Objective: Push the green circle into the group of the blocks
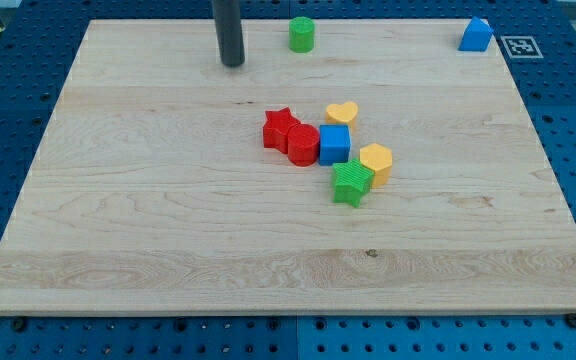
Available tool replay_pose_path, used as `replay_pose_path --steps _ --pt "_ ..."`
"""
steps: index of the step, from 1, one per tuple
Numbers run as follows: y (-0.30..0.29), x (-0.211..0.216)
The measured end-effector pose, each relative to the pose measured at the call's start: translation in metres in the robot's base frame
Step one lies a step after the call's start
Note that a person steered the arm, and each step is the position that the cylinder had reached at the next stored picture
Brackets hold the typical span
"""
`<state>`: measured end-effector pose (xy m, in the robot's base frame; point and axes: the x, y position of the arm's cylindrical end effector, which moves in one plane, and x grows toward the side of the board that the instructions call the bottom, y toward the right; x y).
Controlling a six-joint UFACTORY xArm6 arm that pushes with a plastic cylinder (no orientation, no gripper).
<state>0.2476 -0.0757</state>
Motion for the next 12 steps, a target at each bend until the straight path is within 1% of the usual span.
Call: replay_pose_path --steps 1,2,3,4,6,9,11,12 --pt "0.026 -0.053" --pt "0.066 -0.055" --pt "0.131 -0.055" --pt "0.133 -0.055" --pt "0.106 -0.055" --pt "0.096 -0.050" --pt "0.096 -0.015" --pt "0.096 -0.008"
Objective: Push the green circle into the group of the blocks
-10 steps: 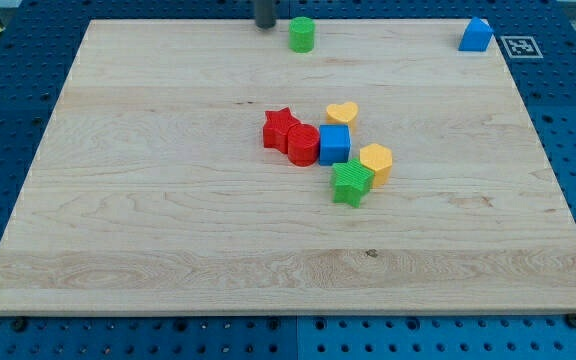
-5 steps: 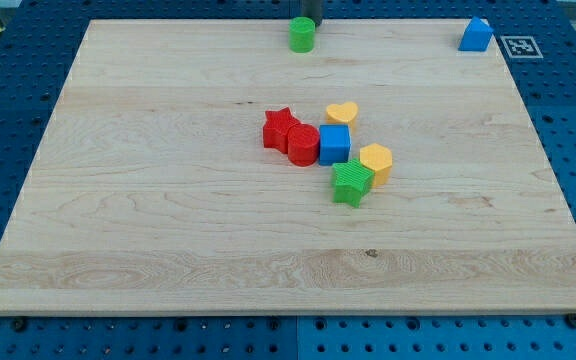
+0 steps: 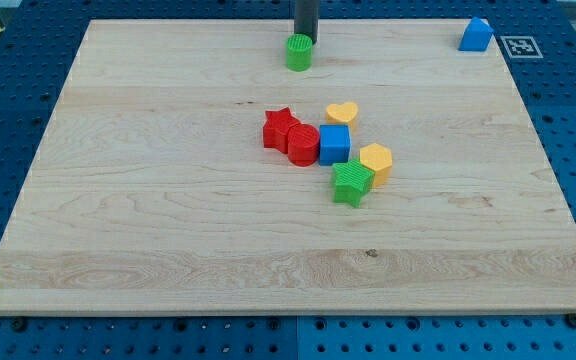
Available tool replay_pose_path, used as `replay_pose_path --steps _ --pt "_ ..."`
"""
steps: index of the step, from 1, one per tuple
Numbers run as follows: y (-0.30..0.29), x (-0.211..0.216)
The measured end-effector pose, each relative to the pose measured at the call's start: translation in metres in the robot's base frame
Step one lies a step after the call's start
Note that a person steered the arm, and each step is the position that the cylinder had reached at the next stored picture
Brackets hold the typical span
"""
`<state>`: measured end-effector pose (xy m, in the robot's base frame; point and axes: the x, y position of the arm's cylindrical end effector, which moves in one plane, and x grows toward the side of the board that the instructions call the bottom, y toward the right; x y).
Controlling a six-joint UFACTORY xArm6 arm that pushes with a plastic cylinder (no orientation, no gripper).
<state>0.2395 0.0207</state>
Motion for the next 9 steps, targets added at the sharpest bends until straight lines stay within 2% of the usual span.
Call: replay_pose_path --steps 4,6,8,9 --pt "-0.018 0.011" --pt "-0.012 0.044" --pt "-0.009 0.102" --pt "0.001 0.117"
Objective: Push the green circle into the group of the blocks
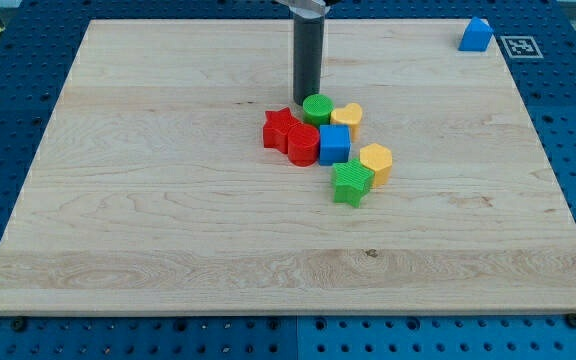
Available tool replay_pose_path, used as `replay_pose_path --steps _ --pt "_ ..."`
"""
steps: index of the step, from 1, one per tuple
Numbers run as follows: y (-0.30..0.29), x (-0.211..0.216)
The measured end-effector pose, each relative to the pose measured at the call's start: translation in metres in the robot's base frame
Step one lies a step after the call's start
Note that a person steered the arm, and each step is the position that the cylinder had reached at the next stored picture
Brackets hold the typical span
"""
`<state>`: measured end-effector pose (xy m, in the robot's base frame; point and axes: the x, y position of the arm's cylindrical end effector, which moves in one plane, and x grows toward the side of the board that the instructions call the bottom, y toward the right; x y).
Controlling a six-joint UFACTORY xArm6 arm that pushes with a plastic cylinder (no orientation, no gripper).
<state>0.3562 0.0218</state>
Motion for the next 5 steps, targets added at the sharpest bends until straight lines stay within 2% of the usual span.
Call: replay_pose_path --steps 1,2,3,4,5 --pt "0.010 -0.062" --pt "0.049 -0.128" --pt "0.129 -0.164" --pt "0.179 -0.165" --pt "0.269 -0.165"
